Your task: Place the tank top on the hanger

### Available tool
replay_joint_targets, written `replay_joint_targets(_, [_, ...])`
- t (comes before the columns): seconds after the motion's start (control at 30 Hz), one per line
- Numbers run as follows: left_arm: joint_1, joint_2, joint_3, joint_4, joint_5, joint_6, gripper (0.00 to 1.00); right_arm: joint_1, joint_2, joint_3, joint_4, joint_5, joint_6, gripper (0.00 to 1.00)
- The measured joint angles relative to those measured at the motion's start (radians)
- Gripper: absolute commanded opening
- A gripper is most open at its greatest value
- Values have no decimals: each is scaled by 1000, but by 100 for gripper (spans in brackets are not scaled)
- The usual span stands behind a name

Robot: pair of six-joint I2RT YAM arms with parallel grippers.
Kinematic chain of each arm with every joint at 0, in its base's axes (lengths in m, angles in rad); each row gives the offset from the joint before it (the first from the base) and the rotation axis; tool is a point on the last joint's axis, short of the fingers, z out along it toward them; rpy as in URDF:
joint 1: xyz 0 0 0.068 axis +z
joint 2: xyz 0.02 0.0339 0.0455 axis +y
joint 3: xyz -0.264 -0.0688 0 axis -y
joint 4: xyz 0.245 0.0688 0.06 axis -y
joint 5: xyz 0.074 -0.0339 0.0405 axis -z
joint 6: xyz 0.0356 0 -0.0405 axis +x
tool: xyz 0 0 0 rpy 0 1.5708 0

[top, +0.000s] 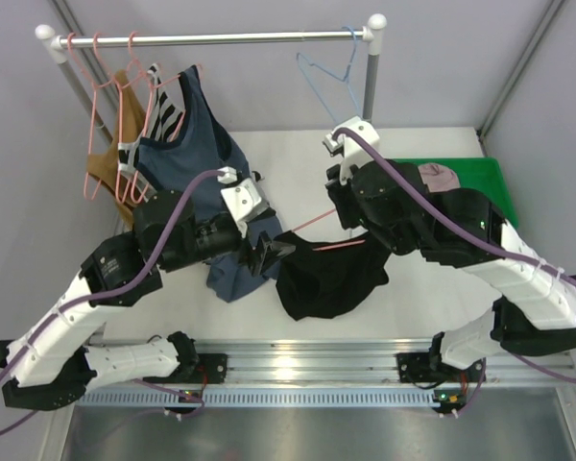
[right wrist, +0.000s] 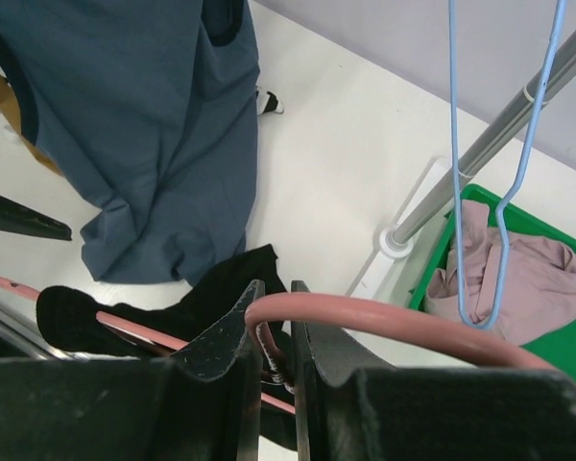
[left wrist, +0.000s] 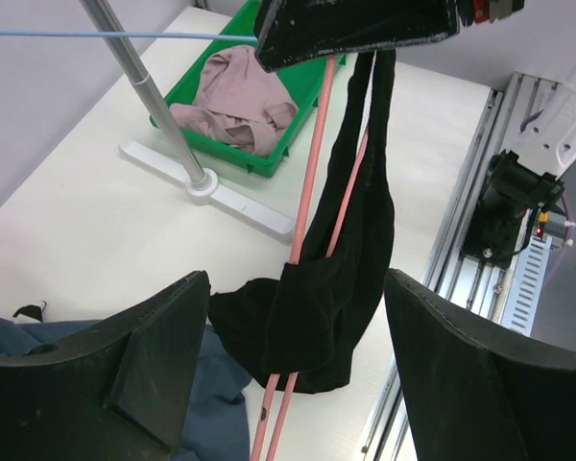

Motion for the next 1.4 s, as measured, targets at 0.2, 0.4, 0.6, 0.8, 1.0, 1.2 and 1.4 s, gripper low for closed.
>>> replay_joint_targets(0.2, [0,15,-48,-9,16,30,77,0,-25,-13,-4,-2,2,0])
replay_joint_targets(0.4, [0,24,-135,5,24,46,76,0,-45,-13,-4,-10,2,0])
replay_joint_targets(0.6, [0,20,-202,69,51,43,71,0,-46,-15,-4,-11,2,0])
replay_joint_targets(0.8, [0,-13,-269,130,72,24,48,0,-46,-41,-1,-10,2,0])
replay_joint_targets(1.0, [0,-37,-284,164,81,5,9,0,-44,-52,1,-10,2,0])
replay_joint_targets(1.2, [1,-43,-304,188,98,-24,1,2,-44,-52,0,-9,-1,0])
replay_joint_targets(1.4, [1,-44,-311,194,109,-51,0,2,-43,-52,0,-9,-2,0])
